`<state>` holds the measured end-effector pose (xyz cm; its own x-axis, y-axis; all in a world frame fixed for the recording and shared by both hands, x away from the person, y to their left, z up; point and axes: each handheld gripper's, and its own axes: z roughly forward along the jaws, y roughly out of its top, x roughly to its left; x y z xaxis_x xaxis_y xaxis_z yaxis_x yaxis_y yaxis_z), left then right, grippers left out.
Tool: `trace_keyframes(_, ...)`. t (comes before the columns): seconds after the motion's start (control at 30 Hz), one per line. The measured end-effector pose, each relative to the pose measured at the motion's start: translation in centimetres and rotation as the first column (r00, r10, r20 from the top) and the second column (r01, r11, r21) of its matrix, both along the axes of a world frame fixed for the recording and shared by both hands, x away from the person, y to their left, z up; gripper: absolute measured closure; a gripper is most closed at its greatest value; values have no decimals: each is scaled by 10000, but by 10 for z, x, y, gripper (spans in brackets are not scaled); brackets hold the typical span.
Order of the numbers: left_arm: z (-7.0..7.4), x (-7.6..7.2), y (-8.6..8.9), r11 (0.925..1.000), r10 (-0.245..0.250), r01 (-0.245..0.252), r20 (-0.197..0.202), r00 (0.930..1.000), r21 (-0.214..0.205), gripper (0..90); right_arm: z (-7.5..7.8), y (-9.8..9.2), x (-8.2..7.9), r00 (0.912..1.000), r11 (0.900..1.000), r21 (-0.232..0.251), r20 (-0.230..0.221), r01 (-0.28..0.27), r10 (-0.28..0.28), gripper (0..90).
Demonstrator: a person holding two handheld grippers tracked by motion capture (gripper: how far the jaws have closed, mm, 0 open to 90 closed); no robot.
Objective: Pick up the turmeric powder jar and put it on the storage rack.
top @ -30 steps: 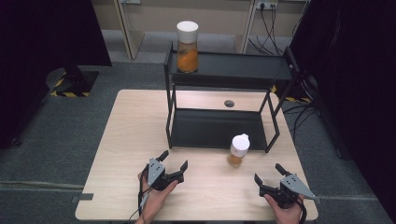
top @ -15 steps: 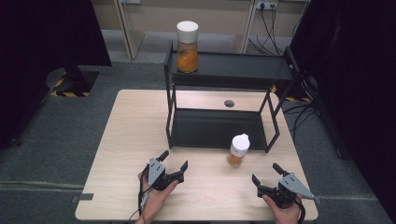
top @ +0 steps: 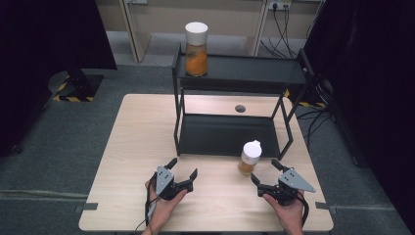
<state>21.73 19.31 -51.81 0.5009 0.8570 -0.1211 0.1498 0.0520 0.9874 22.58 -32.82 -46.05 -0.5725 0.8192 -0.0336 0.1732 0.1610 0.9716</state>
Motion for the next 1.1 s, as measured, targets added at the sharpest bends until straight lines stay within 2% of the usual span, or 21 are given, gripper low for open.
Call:
trace_keyframes(0.2,-1,0,0,10000,26,-26,20,10000,-30,126,1,8,25,9994,9996,-249,-318,-127,119,130)
trace_keyframes(0.33,0,0,0,10000,23,-23,21,10000,-23,126,-1,13,35,9988,9992,-325,-447,-225,210,164)
trace_keyframes(0.67,-1,0,0,10000,30,-30,13,10000,-46,126,-4,16,47,9972,9989,-406,-718,-226,197,240)
trace_keyframes(0.87,0,0,0,10000,34,-34,6,10000,-42,126,-2,18,52,9965,9971,-626,-753,-423,375,292)
trace_keyframes(1.1,-1,-1,0,10000,44,-44,36,10000,-20,126,-4,17,53,9961,9983,-391,-778,-439,408,303)
